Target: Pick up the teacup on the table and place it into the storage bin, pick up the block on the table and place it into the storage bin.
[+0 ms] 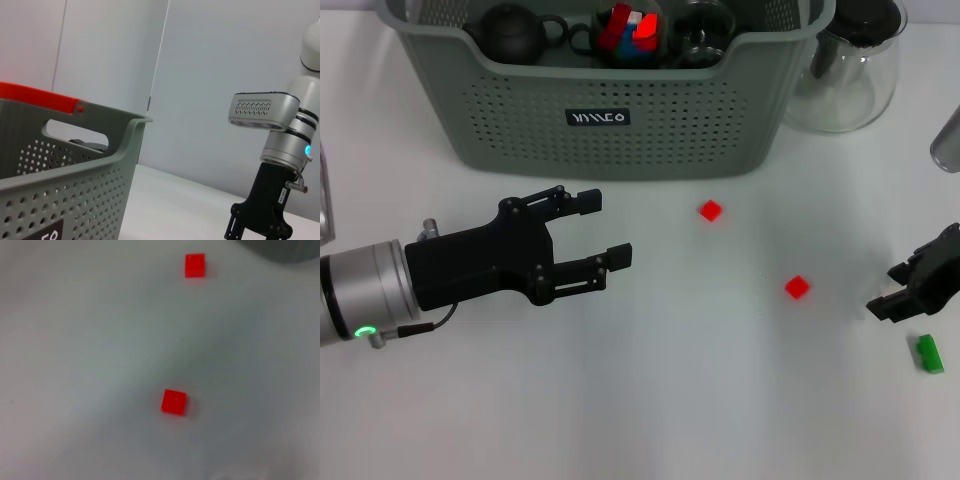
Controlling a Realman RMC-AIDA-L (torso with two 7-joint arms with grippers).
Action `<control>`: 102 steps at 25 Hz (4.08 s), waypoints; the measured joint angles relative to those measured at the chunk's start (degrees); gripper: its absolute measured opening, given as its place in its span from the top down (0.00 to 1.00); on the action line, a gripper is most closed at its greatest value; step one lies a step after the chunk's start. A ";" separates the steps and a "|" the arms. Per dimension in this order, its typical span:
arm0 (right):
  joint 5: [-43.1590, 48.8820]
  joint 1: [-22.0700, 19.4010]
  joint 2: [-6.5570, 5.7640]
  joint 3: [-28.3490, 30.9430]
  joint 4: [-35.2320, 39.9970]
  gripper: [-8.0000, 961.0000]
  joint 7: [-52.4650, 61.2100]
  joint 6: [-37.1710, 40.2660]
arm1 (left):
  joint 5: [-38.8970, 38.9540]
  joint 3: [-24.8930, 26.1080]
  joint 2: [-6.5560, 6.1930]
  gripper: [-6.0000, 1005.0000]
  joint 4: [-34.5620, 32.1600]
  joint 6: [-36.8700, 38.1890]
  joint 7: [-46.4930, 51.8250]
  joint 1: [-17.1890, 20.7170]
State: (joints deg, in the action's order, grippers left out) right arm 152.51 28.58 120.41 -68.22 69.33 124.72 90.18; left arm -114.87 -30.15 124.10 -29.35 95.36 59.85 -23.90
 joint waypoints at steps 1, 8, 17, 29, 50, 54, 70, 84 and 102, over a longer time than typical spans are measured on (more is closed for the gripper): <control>0.01 0.05 0.00 -0.04 -0.16 0.39 0.00 -0.13 | 0.00 0.00 0.00 0.22 0.00 0.00 0.00 0.00; 0.06 0.22 0.00 -0.45 -1.00 0.39 0.00 -0.99 | 0.00 0.00 0.00 0.22 0.00 -0.01 0.00 0.00; 0.16 0.67 -0.09 -0.78 -3.14 0.42 -0.01 -2.29 | 0.00 0.00 0.00 0.22 0.00 -0.79 0.00 0.27; -14.13 -2.03 -0.59 12.21 8.27 0.53 -7.14 10.03 | -0.01 -0.01 0.00 0.22 0.00 -0.80 0.00 0.43; -60.27 3.81 -0.10 15.24 5.80 0.53 -13.18 -8.84 | 0.32 0.01 0.02 0.22 1.41 -0.78 0.00 0.06; -52.65 9.66 -0.19 9.38 2.94 0.53 -11.14 -22.45 | 0.34 0.01 0.10 0.22 1.41 -0.68 0.00 0.41; -28.34 33.75 -1.51 8.45 -28.43 0.53 -7.20 -41.99 | 0.35 0.00 0.00 0.22 2.42 -0.68 0.03 -0.19; -24.27 38.34 -0.38 2.79 -34.54 0.52 -4.98 -49.04 | 0.35 0.03 0.07 0.22 2.47 -0.71 0.00 0.40; -55.72 0.61 -0.22 0.64 10.16 0.16 -17.87 -10.05 | 0.43 1.35 -0.10 0.22 2.38 -0.74 0.00 -0.06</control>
State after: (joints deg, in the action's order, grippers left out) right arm 96.79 29.19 120.19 -67.57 79.49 106.85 80.14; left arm -114.44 -28.80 124.00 -26.98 94.62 59.85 -23.96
